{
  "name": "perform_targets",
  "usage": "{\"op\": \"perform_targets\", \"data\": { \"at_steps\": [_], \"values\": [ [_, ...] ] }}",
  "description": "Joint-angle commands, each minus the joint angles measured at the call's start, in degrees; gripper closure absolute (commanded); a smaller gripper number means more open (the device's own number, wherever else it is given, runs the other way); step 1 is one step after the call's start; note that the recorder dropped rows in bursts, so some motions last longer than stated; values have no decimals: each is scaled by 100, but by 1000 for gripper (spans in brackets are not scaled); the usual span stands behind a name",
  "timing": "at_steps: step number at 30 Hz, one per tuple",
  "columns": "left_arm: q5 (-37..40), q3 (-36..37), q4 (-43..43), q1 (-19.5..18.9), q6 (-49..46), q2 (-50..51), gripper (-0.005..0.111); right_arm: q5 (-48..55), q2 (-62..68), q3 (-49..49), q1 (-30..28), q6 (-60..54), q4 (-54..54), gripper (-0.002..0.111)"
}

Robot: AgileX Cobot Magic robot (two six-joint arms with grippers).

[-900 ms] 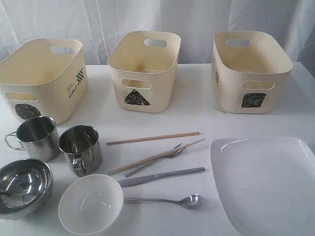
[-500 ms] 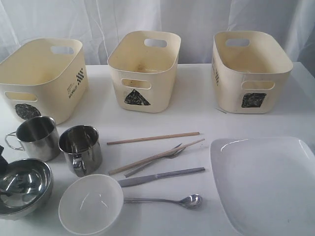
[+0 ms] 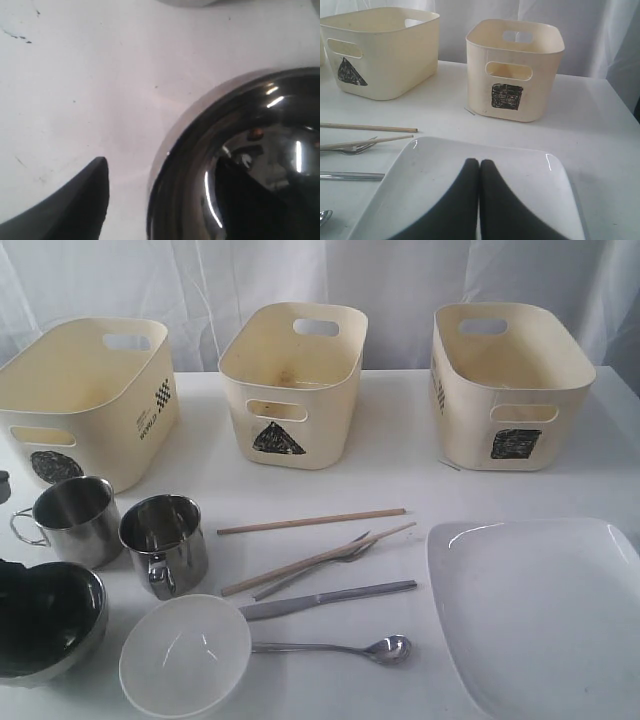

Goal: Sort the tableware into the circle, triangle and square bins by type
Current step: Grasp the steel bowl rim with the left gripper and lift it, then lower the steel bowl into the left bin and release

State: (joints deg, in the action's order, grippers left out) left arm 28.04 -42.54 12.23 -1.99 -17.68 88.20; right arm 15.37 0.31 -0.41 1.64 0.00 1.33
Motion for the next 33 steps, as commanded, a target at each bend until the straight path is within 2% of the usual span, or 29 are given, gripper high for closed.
{"op": "perform_targets", "data": {
  "at_steps": [1,2,5,9,13,17,20,26,33],
  "values": [
    [154,-20,11,41,-34,203,64,-35,-31,41,-32,0,31,108],
    [274,-30,-69,41,-34,165,80,-35,-31,41,-32,0,31,108],
    [510,-30,-253,41,-11,-2,107,-20,-31,41,-32,0,31,108],
    [1104,-214,-295,41,-11,-397,106,-20,-31,41,-32,0,31,108],
    [1789,-704,-295,41,-11,-1088,106,-20,-31,41,-32,0,31,108],
    [1945,-1422,-295,41,-11,-1678,106,-32,-31,41,-32,0,31,108],
    [1764,-2060,-323,41,133,-1746,107,-32,-31,41,-32,0,31,108],
    [838,-3286,-558,28,609,-1034,107,-32,-31,41,-32,0,31,108],
    [731,-5067,-636,28,619,628,107,-32,-31,41,-32,0,31,108]
  ]
}}
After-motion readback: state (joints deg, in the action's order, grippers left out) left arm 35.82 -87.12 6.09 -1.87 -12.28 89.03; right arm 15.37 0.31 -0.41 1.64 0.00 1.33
